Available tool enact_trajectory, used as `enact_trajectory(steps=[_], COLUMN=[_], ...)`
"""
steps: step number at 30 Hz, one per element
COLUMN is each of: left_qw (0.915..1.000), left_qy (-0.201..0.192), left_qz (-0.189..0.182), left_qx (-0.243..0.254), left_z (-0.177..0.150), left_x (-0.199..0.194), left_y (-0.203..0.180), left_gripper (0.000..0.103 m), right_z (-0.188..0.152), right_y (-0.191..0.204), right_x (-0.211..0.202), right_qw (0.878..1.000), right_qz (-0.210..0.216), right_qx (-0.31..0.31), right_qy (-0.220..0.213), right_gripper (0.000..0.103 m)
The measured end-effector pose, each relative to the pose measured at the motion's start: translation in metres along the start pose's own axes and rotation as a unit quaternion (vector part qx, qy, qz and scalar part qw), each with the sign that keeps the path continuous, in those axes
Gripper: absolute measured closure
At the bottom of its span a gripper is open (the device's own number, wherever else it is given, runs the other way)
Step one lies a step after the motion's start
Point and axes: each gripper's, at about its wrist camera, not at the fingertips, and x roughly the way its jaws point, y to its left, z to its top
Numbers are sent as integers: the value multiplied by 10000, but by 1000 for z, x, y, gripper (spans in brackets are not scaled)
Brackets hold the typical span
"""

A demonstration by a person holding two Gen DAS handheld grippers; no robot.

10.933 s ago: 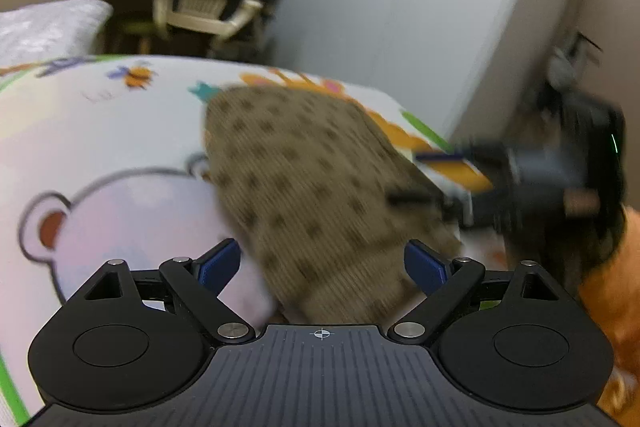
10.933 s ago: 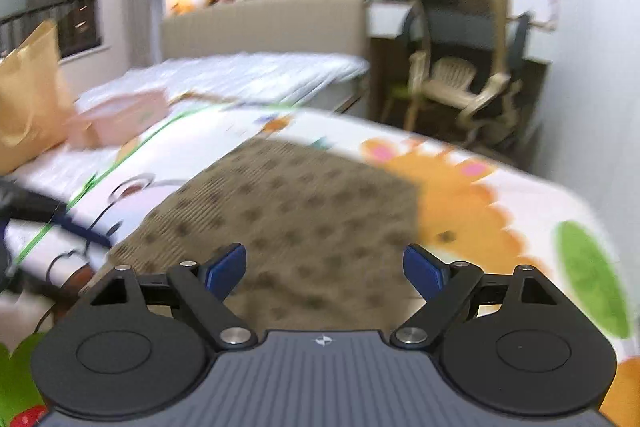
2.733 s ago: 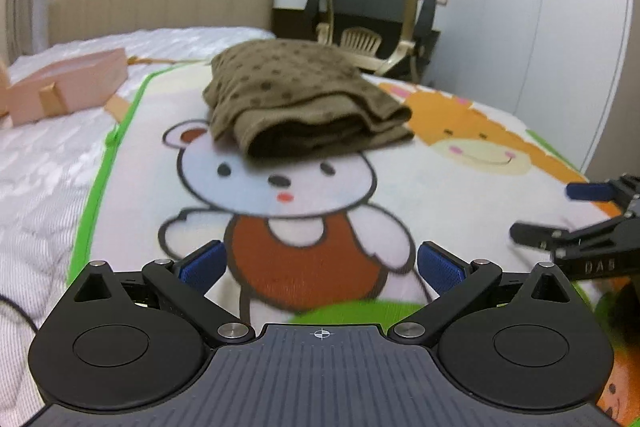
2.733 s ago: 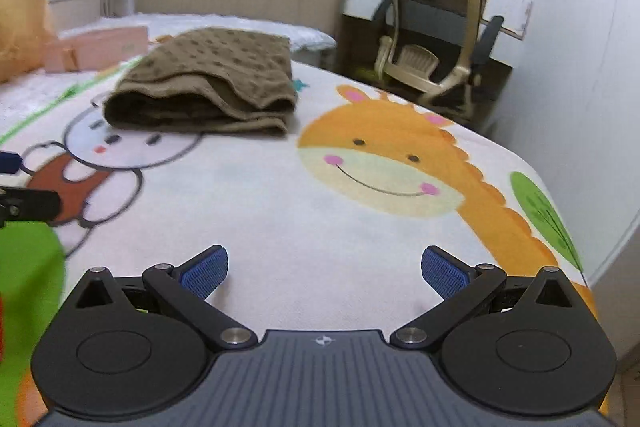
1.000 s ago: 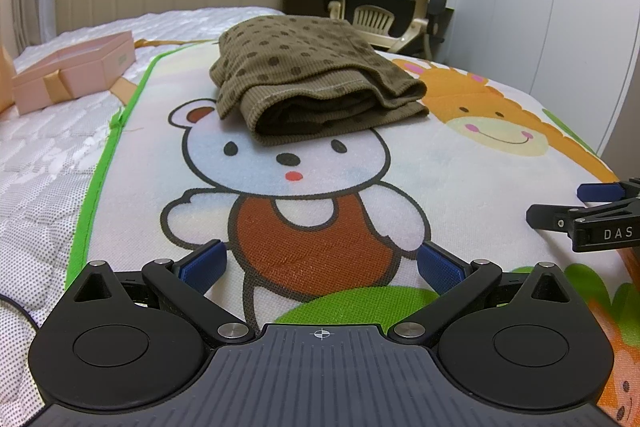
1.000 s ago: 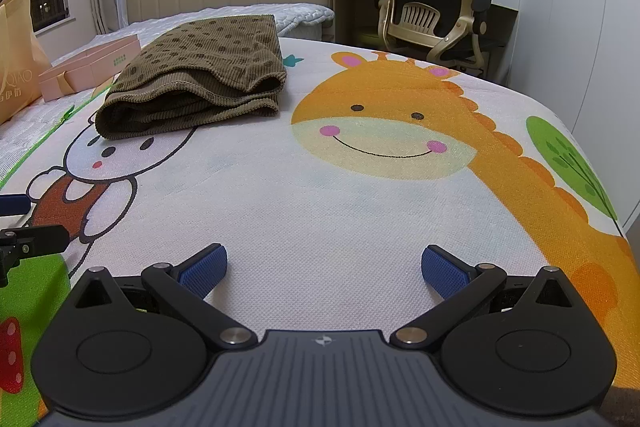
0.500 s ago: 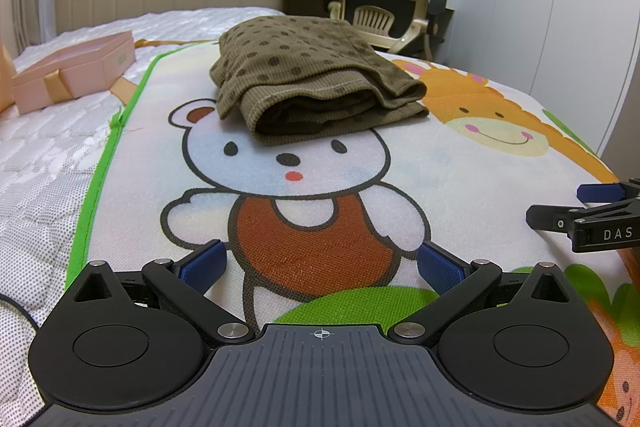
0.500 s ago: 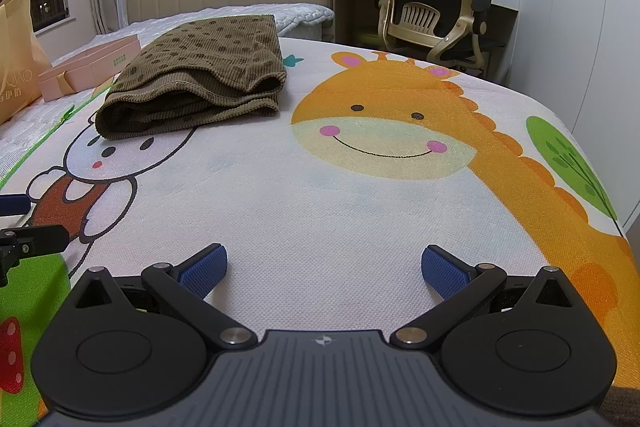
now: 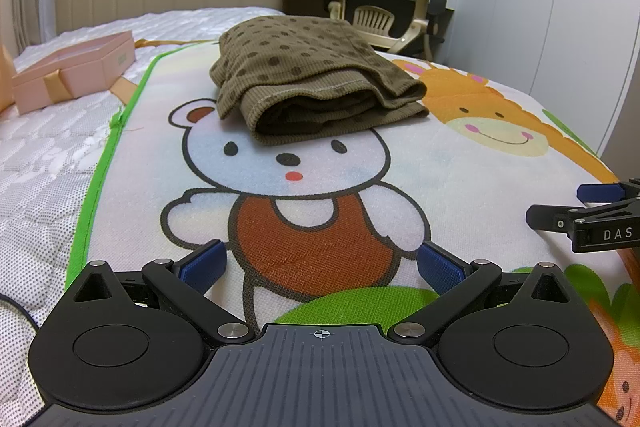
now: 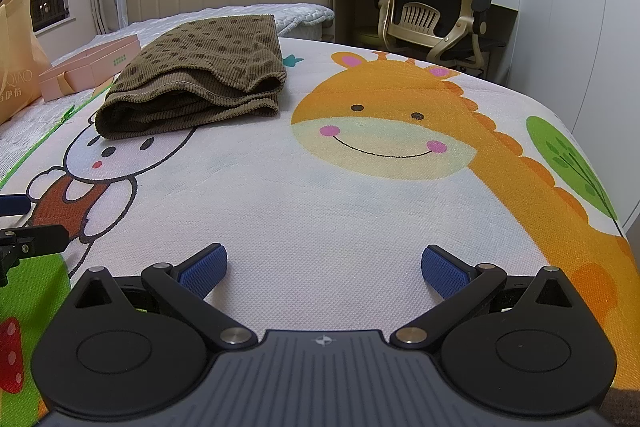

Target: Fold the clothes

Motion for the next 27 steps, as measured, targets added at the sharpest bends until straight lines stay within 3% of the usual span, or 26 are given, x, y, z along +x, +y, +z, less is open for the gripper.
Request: enact_trajectory(steps=[27], left_qw=[9999], left_qy=[-44], left_qz=[-35], left_qx=[-87], left_z=[1], left_x=[-1], left_y=[1], left_gripper=[0], right_z=[0], right_y=[1], right_x=[-1], right_qw=[10000], right_qz=[0], right_qx=[0], right_qy=[1], right_gripper=[0])
